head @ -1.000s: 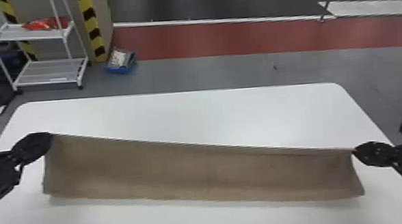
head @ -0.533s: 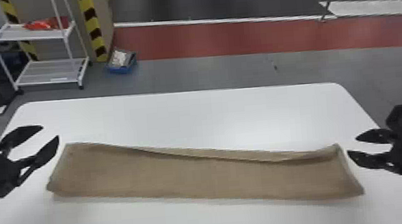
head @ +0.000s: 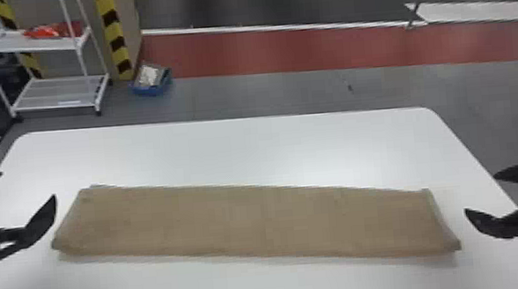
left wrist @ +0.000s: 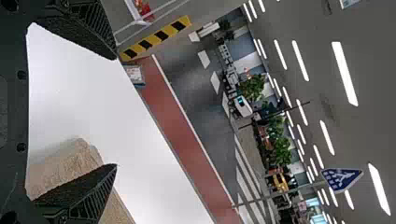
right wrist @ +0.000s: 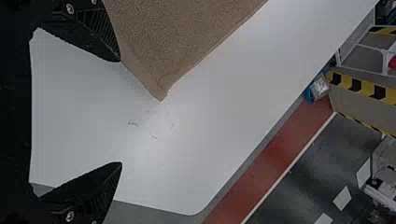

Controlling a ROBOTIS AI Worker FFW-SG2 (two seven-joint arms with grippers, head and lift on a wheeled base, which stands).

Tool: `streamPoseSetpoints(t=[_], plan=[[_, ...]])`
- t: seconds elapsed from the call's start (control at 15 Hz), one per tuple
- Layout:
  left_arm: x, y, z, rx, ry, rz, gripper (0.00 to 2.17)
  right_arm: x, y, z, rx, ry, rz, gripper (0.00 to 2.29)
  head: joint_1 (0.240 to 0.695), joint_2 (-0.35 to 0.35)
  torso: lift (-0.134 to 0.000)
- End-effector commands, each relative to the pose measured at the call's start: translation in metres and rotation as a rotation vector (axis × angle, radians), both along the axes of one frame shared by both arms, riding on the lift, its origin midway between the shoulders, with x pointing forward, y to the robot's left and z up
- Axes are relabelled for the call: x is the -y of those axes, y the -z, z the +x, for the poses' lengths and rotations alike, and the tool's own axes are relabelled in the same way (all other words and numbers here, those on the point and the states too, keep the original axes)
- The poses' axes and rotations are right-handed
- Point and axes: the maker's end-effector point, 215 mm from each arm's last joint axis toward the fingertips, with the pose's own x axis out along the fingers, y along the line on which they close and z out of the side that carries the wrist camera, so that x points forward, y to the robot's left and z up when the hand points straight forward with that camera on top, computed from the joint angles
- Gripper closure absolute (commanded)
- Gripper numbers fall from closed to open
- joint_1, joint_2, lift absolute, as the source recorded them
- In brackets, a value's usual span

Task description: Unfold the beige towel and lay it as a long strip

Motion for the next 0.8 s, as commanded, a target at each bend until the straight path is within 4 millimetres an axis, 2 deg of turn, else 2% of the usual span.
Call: streamPoseSetpoints(t=[0.0,0.07,0.2,0.33,0.4,0.47,0.53,0.6,0.73], plan=[[-0.010,-0.017,-0.037,0.071,-0.027,-0.097,0.03,-0.006,-0.001,-0.015,0.048,0.030,0.102,0.09,0.695,-0.121,-0.111],[-0.020,-0.023,-0.051,0.100,-0.054,-0.176,0.02,-0.012,-0.007,-0.020,0.092,0.056,0.175,0.09,0.695,-0.120,-0.111],[-0.029,-0.032,-0.075,0.151,-0.089,-0.314,0.01,-0.043,-0.031,-0.031,0.235,0.124,0.315,0.09,0.695,-0.108,-0.111],[-0.040,-0.035,-0.085,0.170,-0.146,-0.385,0.01,-0.063,-0.068,-0.033,0.376,0.164,0.356,0.09,0.695,-0.068,-0.111],[-0.041,-0.032,-0.086,0.170,-0.179,-0.399,0.01,-0.080,-0.080,-0.030,0.432,0.173,0.373,0.09,0.695,-0.050,-0.111],[-0.039,-0.027,-0.087,0.165,-0.195,-0.412,0.01,-0.094,-0.084,-0.027,0.468,0.187,0.364,0.09,0.695,-0.033,-0.111],[-0.028,-0.018,-0.089,0.143,-0.183,-0.420,0.02,-0.098,-0.078,-0.022,0.470,0.209,0.363,0.09,0.695,-0.013,-0.111],[-0.020,-0.012,-0.091,0.127,-0.173,-0.425,0.03,-0.097,-0.056,-0.022,0.422,0.239,0.374,0.09,0.695,0.002,-0.111],[-0.013,0.000,-0.100,0.101,-0.167,-0.443,0.05,-0.079,-0.013,-0.028,0.304,0.339,0.398,0.09,0.695,0.020,-0.111]])
